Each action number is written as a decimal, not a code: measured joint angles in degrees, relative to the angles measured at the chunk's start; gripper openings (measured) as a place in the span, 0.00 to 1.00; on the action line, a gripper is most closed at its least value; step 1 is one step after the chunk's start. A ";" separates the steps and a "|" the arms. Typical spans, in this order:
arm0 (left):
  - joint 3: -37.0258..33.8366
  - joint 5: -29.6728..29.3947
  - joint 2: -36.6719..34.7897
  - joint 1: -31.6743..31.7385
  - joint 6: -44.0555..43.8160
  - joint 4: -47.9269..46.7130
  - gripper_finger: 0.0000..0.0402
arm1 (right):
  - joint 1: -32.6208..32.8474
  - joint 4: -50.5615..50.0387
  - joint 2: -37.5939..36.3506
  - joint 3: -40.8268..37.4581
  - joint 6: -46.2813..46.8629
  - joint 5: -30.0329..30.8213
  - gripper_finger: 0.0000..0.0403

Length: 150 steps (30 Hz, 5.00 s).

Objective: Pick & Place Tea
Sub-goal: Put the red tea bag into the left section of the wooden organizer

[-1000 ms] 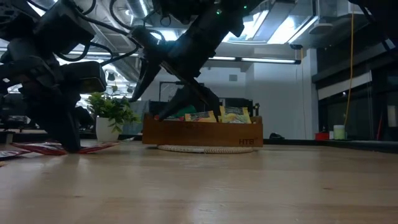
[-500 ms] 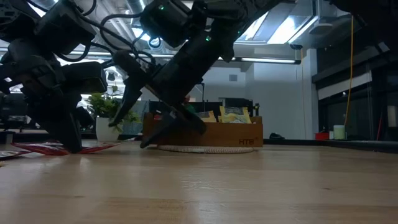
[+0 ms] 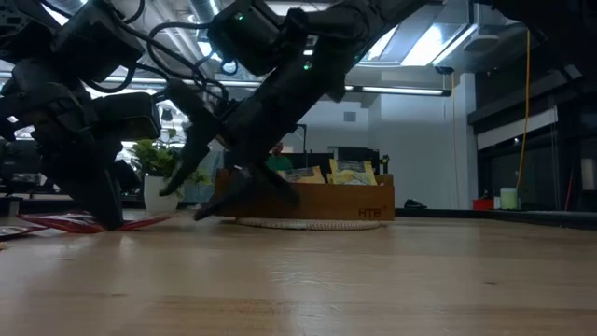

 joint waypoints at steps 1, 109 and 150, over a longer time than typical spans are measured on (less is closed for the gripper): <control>0.00 0.04 0.00 0.00 -0.02 0.07 0.01 | 0.00 0.28 0.16 0.02 0.12 -0.02 0.45; 46.38 12.04 -1.49 1.36 20.15 -46.39 0.35 | 9.40 -21.35 -18.14 7.69 -22.66 -2.49 0.00; 46.31 11.43 0.96 13.65 27.38 -51.02 0.01 | 10.81 -44.16 -18.16 31.58 -23.57 -6.78 0.37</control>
